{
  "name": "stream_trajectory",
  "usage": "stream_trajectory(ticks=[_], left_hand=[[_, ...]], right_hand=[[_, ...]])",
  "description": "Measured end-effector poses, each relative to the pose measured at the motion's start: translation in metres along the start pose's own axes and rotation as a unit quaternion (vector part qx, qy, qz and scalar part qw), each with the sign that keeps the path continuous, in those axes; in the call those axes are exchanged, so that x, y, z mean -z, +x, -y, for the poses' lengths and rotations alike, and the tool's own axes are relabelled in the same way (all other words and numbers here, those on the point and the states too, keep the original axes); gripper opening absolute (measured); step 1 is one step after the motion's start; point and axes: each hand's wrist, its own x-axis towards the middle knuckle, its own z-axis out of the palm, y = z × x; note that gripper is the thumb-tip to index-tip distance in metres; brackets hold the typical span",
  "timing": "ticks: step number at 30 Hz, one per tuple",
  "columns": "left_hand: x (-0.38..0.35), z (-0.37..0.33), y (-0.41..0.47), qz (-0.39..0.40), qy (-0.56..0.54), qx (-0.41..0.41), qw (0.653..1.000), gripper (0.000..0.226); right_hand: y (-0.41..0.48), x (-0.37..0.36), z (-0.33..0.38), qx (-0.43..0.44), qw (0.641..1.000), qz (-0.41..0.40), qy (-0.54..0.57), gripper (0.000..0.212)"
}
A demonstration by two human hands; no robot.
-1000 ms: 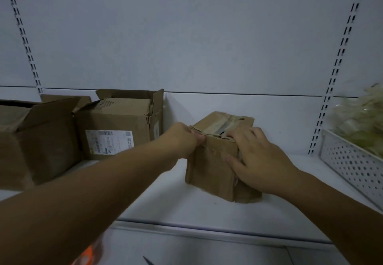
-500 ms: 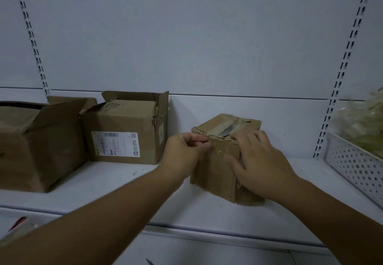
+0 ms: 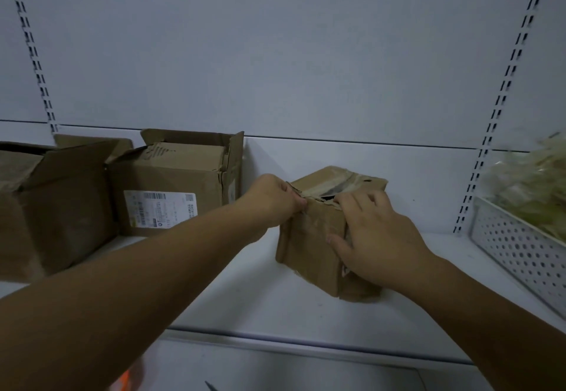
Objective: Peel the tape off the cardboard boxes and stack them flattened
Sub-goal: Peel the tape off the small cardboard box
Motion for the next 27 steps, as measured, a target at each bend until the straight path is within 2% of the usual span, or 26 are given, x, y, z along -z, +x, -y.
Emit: stream_trajectory(ticks=[3, 8, 15, 17, 21, 24, 27], left_hand=[[0.000, 0.003, 0.003, 0.001, -0.012, -0.013, 1.000, 0.021], [0.007, 0.003, 0.006, 0.046, 0.003, -0.029, 0.999, 0.021], [0.023, -0.007, 0.007, 0.134, -0.068, 0.048, 0.987, 0.004], [0.021, -0.001, 0.002, 0.106, -0.100, 0.034, 0.989, 0.001], [0.015, 0.030, -0.010, -0.043, -0.151, -0.076, 0.985, 0.020], [0.003, 0.055, -0.018, -0.065, -0.073, -0.110, 0.989, 0.019], [-0.014, 0.072, -0.020, -0.068, -0.020, -0.142, 0.987, 0.028]], right_hand=[[0.001, 0.001, 0.000, 0.001, 1.000, 0.010, -0.007, 0.055], [0.003, 0.001, 0.000, -0.004, 1.000, 0.010, -0.009, 0.058], [0.003, 0.000, 0.000, -0.007, 1.000, 0.009, -0.011, 0.057], [0.004, 0.000, -0.001, -0.008, 1.000, 0.008, -0.007, 0.056], [0.004, -0.005, -0.001, -0.004, 1.000, -0.004, 0.001, 0.052], [0.003, -0.007, -0.001, -0.006, 1.000, -0.016, 0.003, 0.051], [0.002, -0.007, 0.000, -0.012, 1.000, -0.025, 0.003, 0.049]])
